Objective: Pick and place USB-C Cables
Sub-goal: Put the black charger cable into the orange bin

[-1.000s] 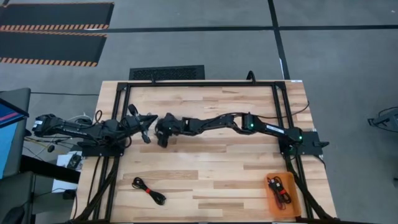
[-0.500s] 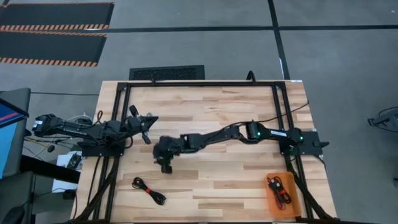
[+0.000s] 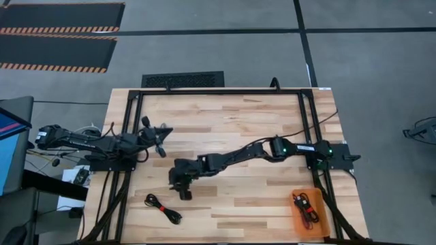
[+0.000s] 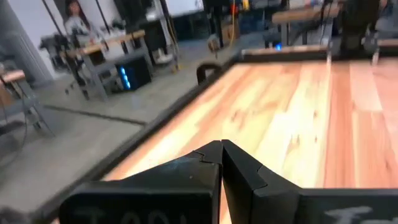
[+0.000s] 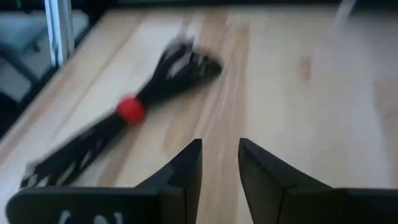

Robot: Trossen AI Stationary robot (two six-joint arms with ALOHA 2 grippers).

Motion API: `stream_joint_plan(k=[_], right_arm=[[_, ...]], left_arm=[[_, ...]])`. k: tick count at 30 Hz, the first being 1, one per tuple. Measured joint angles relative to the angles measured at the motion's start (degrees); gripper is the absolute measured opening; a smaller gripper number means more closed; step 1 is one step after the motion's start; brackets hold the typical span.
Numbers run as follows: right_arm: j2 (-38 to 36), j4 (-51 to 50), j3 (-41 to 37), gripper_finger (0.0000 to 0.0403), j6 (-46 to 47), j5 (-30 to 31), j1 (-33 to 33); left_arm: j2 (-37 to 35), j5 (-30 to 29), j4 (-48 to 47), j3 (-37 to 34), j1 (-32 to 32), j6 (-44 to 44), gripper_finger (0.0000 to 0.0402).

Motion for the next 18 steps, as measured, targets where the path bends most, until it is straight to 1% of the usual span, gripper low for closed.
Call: stream_joint_plan(k=[3,5,8,10,13,18], right_arm=[[0.4,5.2,0.0,0.0129,0.6,0.1,-0.7],[0.6,7.3,0.0,0.0134,1.7,0.0,-1.1],[0.6,9.7,0.0,0.0144,2.0,0.0,-0.8],[0.6,10.7,0.0,0.0151,2.6,0.0,0.0],[0.6,11.3,0.0,0.0161,3.5,0.2,1.3],[0.6,10.5,0.0,0.0177,4.5,3.4,3.7]], left_arm=[[0.0,-0.2,-1.5,0.0,0.0,-1.0,0.0000],[0.0,-1.2,-0.2,0.0,0.0,1.3,0.0000],[0.0,-1.8,4.6,0.0,0.0,6.9,0.0000],[0.0,-1.4,5.9,0.0,0.0,7.8,0.0000],[0.0,-0.2,5.3,0.0,0.0,6.1,0.0000],[0.0,0.9,3.8,0.0,0.0,1.0,0.0000]])
